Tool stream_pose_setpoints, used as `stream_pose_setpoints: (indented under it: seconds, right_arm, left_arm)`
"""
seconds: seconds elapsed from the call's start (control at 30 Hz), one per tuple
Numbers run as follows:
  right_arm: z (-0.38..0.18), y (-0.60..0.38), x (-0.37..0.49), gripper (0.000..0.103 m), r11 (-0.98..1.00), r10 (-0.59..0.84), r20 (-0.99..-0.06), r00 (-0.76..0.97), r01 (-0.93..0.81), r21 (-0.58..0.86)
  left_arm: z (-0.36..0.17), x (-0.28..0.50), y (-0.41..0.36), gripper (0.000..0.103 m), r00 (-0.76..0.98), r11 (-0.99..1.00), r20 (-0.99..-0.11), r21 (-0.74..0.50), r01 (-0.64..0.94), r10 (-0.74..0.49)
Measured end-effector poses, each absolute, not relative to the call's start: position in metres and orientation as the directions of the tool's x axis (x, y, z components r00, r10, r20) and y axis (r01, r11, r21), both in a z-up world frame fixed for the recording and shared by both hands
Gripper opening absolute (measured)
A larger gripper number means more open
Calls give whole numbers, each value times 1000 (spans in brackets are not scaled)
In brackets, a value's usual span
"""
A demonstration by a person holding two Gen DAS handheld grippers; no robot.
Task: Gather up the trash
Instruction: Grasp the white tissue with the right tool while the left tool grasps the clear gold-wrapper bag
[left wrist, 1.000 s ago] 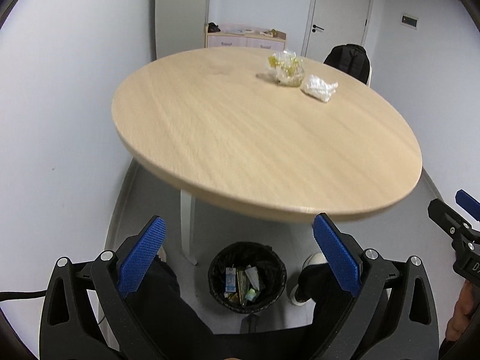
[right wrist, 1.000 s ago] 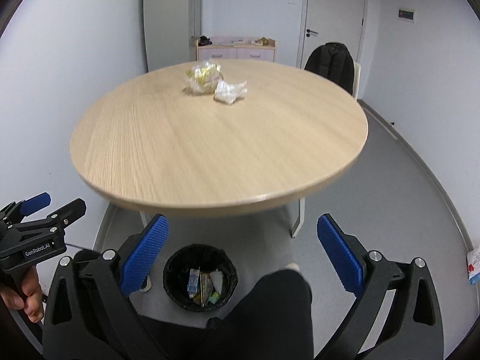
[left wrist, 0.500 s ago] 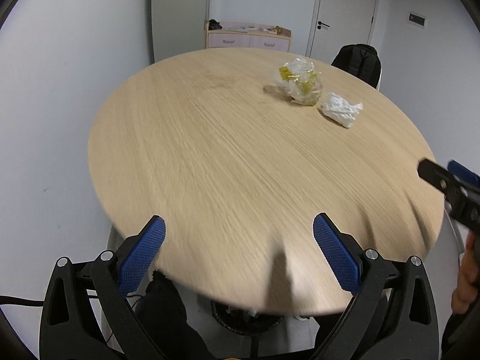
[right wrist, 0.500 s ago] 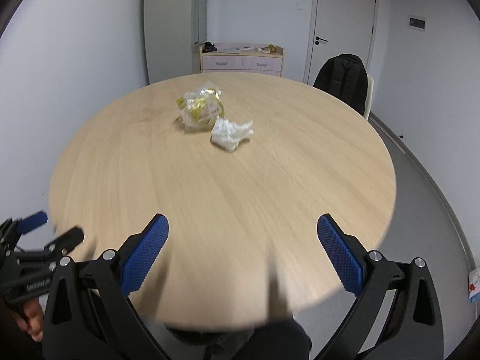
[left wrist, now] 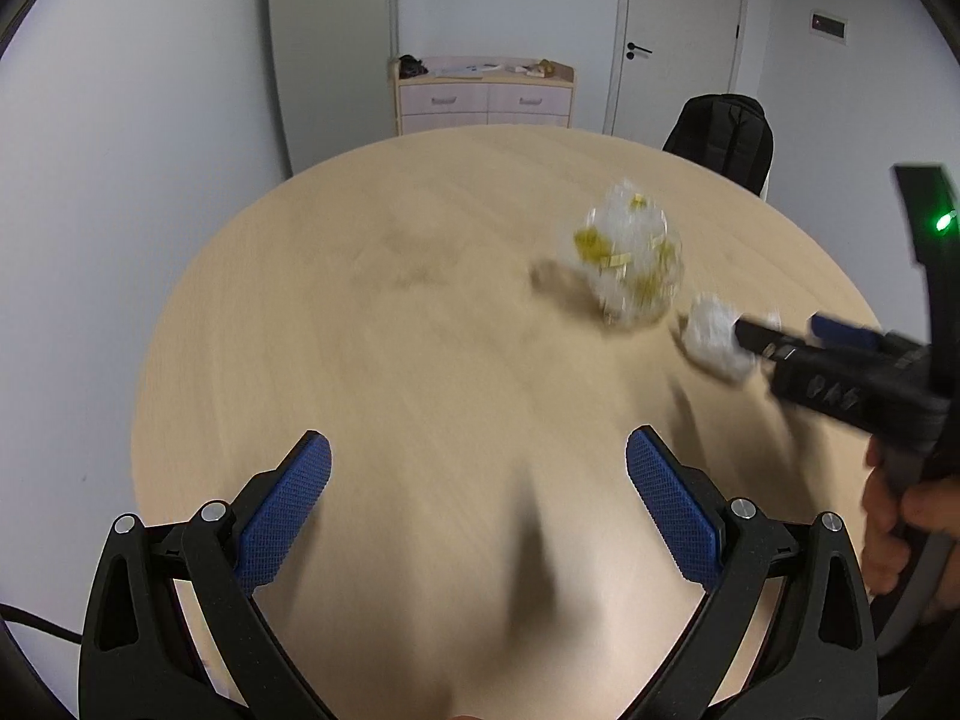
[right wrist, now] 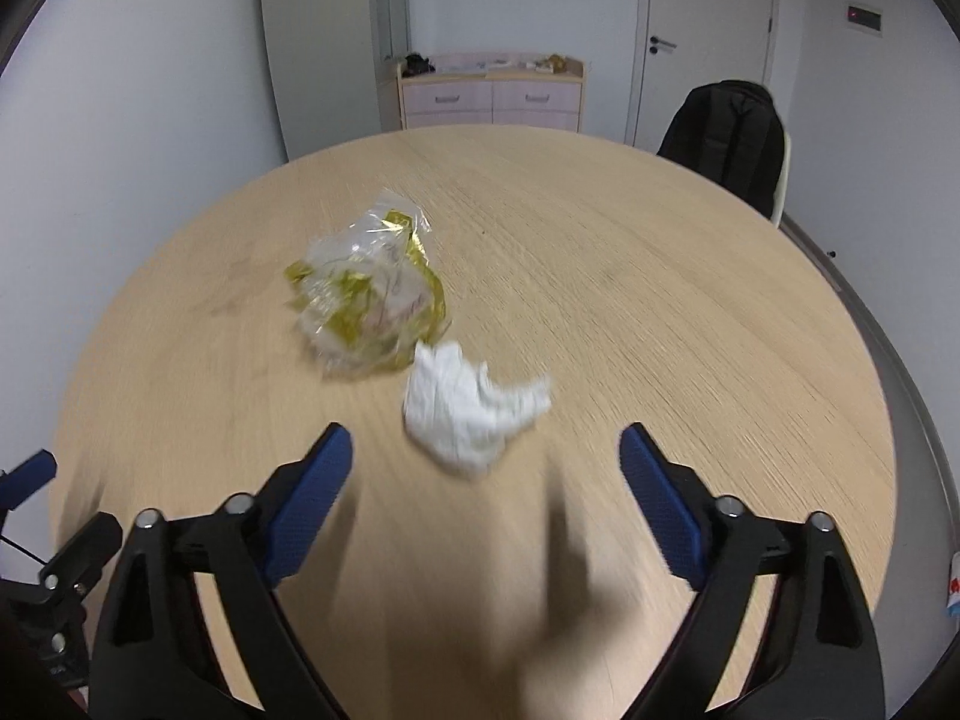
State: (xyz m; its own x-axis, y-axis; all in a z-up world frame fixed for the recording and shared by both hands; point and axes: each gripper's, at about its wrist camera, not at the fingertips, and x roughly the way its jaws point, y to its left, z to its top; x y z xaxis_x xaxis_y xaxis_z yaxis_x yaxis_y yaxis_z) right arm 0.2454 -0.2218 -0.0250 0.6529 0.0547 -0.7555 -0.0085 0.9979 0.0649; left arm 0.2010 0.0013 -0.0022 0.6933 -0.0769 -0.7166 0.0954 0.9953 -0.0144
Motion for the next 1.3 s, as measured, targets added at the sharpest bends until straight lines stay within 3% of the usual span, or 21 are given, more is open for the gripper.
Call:
stream_pose_setpoints:
  seconds: [0.23, 0.3, 0.37, 0.43, 0.67, 0.87, 1.13, 1.17, 1.3]
  right_arm:
    - [-46, -221, 287, 50, 996, 82, -816, 572, -30, 79]
    - [-49, -224, 292, 38, 995, 103, -824, 556, -48, 91]
    - [-52, -228, 292, 15, 993, 116, -827, 550, -58, 101]
    - [-51, -237, 289, 8, 993, 121, -823, 555, -55, 109]
    - [-44, -269, 276, 6, 995, 97, -805, 586, -27, 100]
    - [-43, -290, 270, 6, 996, 73, -800, 596, -8, 85]
    - [-44, -303, 262, 6, 995, 73, -797, 599, 5, 95]
    - [-43, -304, 261, 6, 995, 76, -795, 602, 5, 98]
    - [-43, -303, 256, 6, 995, 78, -790, 608, 8, 104]
  left_arm:
    - [5, 256, -22, 97, 683, 992, -723, -41, 115, -109]
    - [6, 270, -32, 97, 678, 991, -725, -53, 121, -121]
    - [5, 282, -41, 97, 670, 989, -729, -74, 127, -141]
    - [2, 291, -49, 97, 666, 988, -730, -91, 128, -154]
    - [-1, 319, -81, 97, 674, 986, -719, -127, 112, -169]
    - [-14, 336, -104, 96, 667, 994, -737, -72, 88, -112]
    - [-30, 346, -110, 76, 645, 996, -759, -66, 57, -87]
    - [-32, 346, -110, 67, 640, 996, -763, -74, 54, -91]
    - [-36, 341, -108, 50, 621, 992, -774, -112, 53, -121]
